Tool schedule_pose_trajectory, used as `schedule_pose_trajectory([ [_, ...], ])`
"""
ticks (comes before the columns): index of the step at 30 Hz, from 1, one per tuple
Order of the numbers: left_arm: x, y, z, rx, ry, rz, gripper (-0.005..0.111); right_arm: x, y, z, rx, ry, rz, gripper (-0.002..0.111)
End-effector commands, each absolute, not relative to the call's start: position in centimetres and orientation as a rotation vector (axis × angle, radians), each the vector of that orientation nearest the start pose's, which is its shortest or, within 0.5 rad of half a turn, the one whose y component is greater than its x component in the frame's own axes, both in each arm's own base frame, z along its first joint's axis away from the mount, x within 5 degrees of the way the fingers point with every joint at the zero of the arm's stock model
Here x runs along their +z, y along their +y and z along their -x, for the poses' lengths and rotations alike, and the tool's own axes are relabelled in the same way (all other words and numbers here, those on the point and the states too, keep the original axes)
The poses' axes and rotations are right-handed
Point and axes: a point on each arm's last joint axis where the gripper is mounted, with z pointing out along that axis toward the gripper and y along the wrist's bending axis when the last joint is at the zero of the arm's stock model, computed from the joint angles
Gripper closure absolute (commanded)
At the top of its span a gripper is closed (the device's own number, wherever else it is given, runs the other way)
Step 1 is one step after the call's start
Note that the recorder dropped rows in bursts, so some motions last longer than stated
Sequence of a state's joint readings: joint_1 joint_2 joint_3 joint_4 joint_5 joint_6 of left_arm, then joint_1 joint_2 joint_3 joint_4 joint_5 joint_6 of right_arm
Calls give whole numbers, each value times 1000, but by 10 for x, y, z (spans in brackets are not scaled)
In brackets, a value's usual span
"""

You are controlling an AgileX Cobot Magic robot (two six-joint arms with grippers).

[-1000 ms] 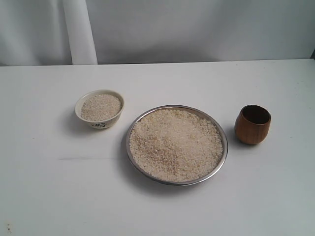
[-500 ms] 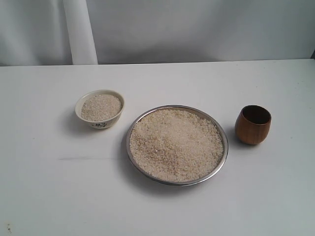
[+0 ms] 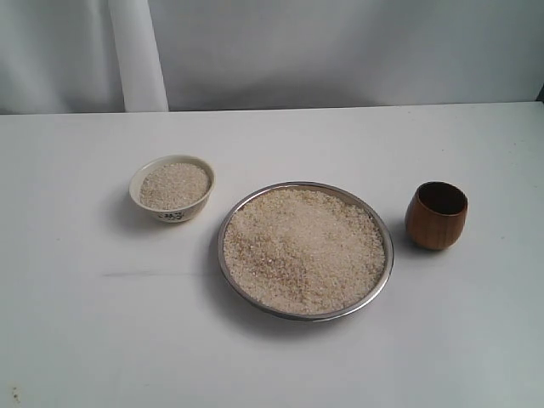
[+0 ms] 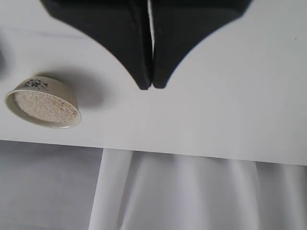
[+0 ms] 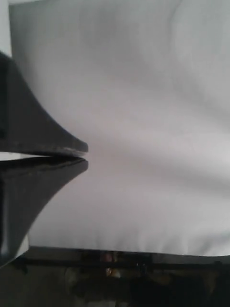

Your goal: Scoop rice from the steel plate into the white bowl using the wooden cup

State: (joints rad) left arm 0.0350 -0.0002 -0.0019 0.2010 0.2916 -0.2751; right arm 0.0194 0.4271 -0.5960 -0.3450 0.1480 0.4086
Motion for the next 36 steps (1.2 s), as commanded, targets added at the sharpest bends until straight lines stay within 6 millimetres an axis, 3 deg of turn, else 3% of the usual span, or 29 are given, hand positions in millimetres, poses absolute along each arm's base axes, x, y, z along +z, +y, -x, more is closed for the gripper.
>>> schedule_pose_trajectory([
  [1,188,7,-54,7,1757,143,107,382,-6,-114,-82,1624,-37,108],
  [5,188,7,-54,7,1757,143,107,380,-3,-138,-104,1679,26,108],
  [16,188,7,-54,6,1757,145,107,358,30,-200,28,1682,209,108],
  [20,188,7,-54,6,1757,145,107,354,31,-203,91,1697,149,108],
  [36,188,7,-54,6,1757,145,107,346,28,-202,52,1780,153,106],
])
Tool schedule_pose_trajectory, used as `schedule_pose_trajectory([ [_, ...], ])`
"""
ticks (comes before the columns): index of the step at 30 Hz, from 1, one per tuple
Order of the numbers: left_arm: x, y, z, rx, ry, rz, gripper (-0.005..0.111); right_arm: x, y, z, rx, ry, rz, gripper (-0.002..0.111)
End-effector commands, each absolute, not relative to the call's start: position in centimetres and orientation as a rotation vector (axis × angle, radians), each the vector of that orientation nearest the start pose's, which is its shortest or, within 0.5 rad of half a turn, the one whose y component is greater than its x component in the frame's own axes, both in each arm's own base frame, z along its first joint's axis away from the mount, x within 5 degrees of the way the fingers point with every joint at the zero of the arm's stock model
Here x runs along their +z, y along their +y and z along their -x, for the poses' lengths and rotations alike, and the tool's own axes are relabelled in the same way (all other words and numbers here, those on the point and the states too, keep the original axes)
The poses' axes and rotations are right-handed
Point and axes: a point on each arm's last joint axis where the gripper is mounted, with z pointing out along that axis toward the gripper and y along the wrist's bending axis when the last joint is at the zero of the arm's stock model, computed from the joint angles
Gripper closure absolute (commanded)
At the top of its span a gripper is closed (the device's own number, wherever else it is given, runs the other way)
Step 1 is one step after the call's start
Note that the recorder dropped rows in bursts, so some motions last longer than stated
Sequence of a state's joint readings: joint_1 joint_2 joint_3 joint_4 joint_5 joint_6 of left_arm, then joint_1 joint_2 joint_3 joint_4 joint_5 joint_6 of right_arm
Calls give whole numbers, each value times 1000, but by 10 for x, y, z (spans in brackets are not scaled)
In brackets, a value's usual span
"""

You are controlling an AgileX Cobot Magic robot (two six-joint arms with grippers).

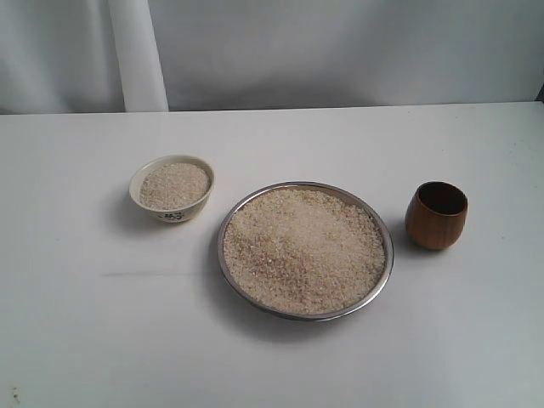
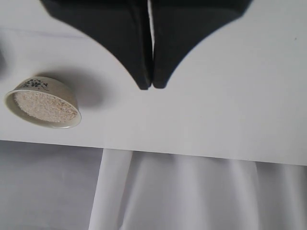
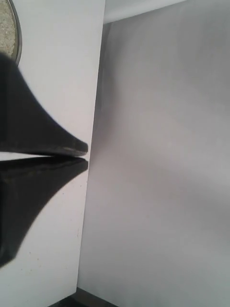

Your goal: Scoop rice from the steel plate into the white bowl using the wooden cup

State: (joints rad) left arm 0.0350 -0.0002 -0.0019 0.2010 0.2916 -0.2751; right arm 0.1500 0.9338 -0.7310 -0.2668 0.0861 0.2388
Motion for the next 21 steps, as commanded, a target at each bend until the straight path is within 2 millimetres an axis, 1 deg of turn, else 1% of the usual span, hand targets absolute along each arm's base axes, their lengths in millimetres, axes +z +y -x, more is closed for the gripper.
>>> schedule_pose_trajectory([
  [1,188,7,-54,6,1757,145,107,346,28,-202,52,1780,153,101],
  [3,188,7,-54,6,1757,145,107,346,28,-202,58,1782,147,89],
  [5,188,7,-54,6,1757,145,107,345,28,-202,56,1796,143,67],
  [8,188,7,-54,6,1757,145,107,344,28,-202,52,1800,145,18],
  [9,188,7,-54,6,1757,145,107,344,27,-202,37,1797,162,4],
  [11,188,7,-54,6,1757,145,107,346,28,-202,12,1776,201,3],
  [16,188,7,-54,6,1757,145,107,351,30,-203,43,1719,188,3],
  [19,188,7,-54,6,1757,145,107,346,33,-209,65,1682,203,3],
  [21,188,7,-54,6,1757,145,107,336,36,-215,85,1677,212,3],
])
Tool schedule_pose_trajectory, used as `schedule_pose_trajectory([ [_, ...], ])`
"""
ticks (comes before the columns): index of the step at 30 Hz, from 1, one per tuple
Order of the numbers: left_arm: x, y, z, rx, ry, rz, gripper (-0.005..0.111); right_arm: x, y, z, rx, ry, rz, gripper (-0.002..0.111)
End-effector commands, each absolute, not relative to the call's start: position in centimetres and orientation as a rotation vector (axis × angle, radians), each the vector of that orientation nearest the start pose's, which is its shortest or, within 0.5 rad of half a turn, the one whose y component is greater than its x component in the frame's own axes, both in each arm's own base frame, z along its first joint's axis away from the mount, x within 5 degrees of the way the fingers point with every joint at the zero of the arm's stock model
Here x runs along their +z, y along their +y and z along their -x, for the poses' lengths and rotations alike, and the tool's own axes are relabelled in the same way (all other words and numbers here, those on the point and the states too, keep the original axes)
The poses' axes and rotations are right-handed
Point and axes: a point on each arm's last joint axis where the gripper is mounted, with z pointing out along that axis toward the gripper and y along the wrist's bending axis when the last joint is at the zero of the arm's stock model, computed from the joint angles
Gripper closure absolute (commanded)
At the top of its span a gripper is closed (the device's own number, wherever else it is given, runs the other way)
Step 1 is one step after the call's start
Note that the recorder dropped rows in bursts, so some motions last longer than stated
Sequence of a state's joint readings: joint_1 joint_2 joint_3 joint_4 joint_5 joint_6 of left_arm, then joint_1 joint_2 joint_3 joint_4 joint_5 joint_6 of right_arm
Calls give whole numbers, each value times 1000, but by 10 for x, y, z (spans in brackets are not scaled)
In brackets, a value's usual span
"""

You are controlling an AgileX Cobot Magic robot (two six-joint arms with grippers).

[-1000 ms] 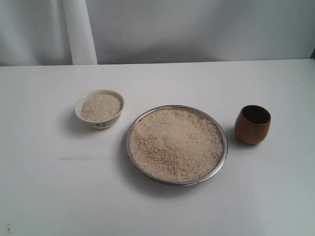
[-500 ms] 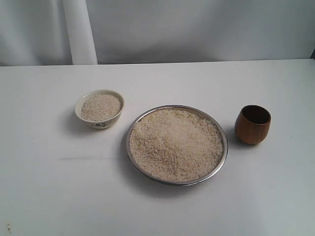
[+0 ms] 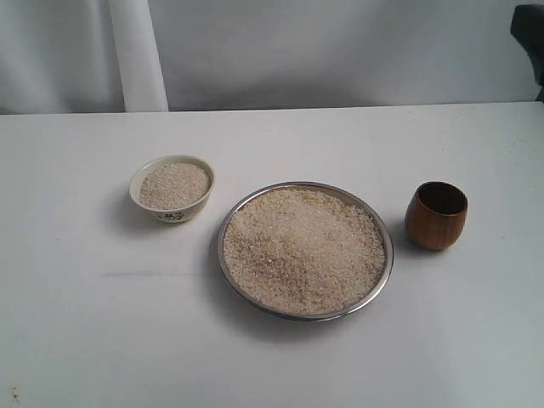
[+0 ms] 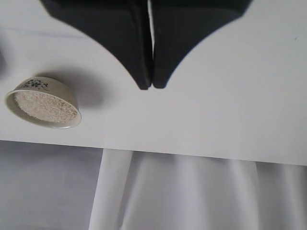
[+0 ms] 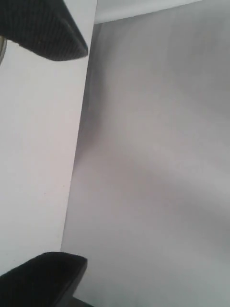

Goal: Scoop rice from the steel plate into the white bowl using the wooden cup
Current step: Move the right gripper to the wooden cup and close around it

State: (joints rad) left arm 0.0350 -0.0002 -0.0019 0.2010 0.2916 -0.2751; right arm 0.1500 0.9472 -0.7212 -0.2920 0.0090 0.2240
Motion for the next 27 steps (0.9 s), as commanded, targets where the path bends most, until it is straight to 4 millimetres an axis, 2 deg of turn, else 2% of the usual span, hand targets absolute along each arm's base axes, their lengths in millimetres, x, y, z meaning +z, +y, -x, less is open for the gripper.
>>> schedule_pose_trajectory([
  [1,188,7,-54,6,1757,145,107,327,37,-219,96,1689,214,3],
  [5,188,7,-54,6,1757,145,107,291,42,-230,137,1723,237,3],
  [9,188,7,-54,6,1757,145,107,267,44,-237,211,1686,175,3],
  [22,188,7,-54,6,1757,145,107,184,42,-244,160,1753,162,3],
  [27,188,7,-54,6,1757,145,107,158,47,-248,158,1838,263,3],
])
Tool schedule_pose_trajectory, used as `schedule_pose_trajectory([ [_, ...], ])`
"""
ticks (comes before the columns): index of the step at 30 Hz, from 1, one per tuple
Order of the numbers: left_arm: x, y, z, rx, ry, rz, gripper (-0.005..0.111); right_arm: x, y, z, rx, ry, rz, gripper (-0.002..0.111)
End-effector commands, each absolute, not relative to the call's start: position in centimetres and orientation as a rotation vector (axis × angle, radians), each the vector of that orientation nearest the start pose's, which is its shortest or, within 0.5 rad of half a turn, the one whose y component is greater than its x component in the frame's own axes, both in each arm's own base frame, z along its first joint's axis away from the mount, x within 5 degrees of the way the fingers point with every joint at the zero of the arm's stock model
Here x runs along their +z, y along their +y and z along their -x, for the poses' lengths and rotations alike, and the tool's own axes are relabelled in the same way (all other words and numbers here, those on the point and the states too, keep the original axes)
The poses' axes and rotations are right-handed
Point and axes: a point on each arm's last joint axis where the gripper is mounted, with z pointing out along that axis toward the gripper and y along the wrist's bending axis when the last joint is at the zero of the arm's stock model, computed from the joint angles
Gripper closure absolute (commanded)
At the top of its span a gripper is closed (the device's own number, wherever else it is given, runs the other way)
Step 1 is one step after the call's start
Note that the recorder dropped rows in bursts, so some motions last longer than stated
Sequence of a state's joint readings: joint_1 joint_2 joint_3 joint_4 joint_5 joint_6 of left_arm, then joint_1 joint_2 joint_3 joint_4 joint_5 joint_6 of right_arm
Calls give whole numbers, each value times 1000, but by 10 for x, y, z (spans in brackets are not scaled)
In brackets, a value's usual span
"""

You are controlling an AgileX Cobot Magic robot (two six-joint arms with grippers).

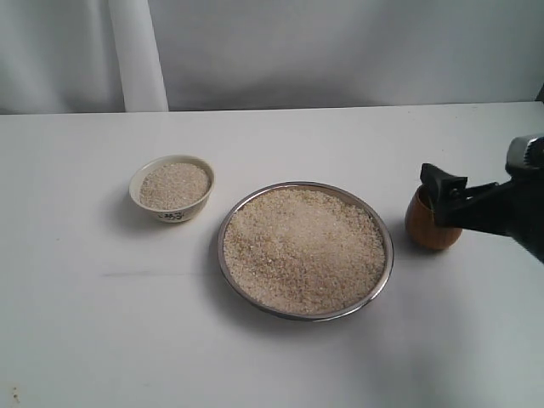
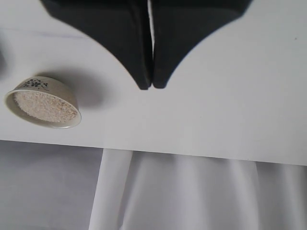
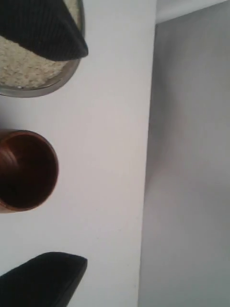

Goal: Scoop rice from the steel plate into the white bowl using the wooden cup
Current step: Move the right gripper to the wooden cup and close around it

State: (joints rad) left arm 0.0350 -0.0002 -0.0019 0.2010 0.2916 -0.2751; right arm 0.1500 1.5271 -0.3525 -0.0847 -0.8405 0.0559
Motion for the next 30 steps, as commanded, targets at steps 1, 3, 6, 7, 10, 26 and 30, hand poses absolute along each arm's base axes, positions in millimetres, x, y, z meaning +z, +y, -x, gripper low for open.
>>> schedule_pose_trajectory([
  [1,188,7,-54,6,1757,145,107,153,47,-249,154,1855,269,3],
  [3,188,7,-54,6,1757,145,107,144,47,-250,146,1879,273,3],
  [6,188,7,-54,6,1757,145,107,132,47,-253,148,1890,276,3],
  [7,188,7,-54,6,1757,145,107,128,48,-254,150,1891,275,3],
  [10,188,7,-54,6,1757,145,107,116,48,-255,158,1896,271,3],
  [26,188,7,-54,7,1757,143,107,87,35,-259,139,1903,234,3],
  [30,188,7,-54,7,1757,143,107,85,36,-260,169,1889,258,3],
])
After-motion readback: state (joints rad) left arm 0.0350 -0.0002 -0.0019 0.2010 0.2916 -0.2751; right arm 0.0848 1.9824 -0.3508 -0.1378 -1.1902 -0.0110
